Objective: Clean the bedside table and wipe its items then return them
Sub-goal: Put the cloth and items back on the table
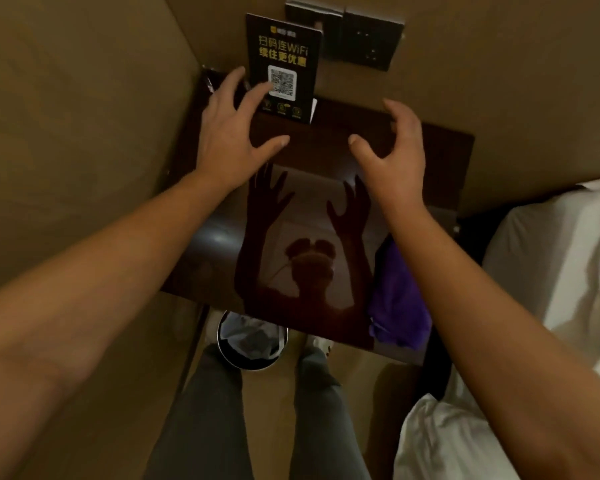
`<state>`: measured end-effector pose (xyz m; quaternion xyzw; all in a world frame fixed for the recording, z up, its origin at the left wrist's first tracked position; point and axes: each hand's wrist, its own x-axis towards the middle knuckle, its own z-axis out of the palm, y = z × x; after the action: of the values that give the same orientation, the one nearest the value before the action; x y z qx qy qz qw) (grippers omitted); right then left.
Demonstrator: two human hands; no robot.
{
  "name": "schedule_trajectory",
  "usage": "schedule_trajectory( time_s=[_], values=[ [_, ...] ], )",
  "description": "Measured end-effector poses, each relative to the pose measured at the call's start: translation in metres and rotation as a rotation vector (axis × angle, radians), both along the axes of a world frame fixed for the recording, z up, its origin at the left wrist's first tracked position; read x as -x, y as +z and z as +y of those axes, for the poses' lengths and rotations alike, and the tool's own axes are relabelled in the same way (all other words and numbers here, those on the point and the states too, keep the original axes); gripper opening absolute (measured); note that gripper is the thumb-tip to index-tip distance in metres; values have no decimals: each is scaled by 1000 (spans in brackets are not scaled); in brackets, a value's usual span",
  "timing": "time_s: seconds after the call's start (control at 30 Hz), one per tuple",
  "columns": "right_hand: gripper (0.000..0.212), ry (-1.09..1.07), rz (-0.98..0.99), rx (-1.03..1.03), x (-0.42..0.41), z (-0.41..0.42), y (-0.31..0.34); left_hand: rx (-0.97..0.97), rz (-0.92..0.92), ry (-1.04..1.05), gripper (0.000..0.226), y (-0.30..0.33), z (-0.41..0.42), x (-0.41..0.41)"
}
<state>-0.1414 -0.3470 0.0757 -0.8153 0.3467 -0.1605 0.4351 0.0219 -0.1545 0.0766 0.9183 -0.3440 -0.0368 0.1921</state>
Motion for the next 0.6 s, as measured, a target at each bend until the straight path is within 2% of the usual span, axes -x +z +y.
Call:
schedule_trajectory(
  time_s=[0.33, 0.6],
  values=[
    [77, -31, 34, 26, 107, 1, 1, 80, 45, -32, 70, -13, -12, 120],
    [74, -223, 25, 18, 198, 40, -2, 91, 80, -282, 50, -24, -16, 182]
  ],
)
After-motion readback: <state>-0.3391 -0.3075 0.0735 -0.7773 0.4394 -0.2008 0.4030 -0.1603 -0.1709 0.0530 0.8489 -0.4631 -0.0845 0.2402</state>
